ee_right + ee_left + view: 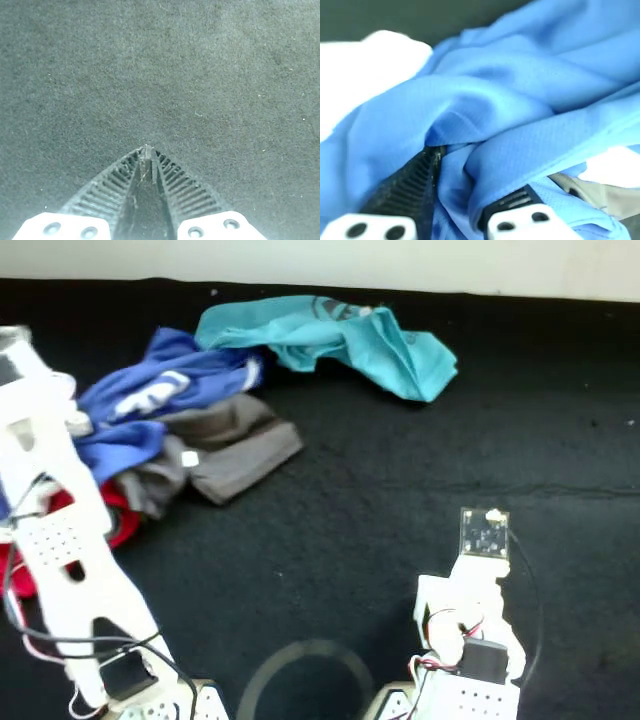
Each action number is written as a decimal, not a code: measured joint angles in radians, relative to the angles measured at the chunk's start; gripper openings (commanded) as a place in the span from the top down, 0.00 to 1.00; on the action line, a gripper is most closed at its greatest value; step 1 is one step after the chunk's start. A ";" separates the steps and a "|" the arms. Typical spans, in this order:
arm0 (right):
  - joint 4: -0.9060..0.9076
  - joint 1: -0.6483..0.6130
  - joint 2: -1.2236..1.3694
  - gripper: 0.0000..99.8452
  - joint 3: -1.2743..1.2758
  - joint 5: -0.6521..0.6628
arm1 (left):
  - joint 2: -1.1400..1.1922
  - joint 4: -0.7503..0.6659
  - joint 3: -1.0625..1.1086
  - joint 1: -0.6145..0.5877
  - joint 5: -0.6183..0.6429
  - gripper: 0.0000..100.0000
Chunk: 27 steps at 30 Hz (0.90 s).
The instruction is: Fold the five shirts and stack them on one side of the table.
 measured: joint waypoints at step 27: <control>0.000 0.000 0.000 0.99 0.000 0.000 | 0.000 0.003 -0.196 -0.184 -0.075 0.99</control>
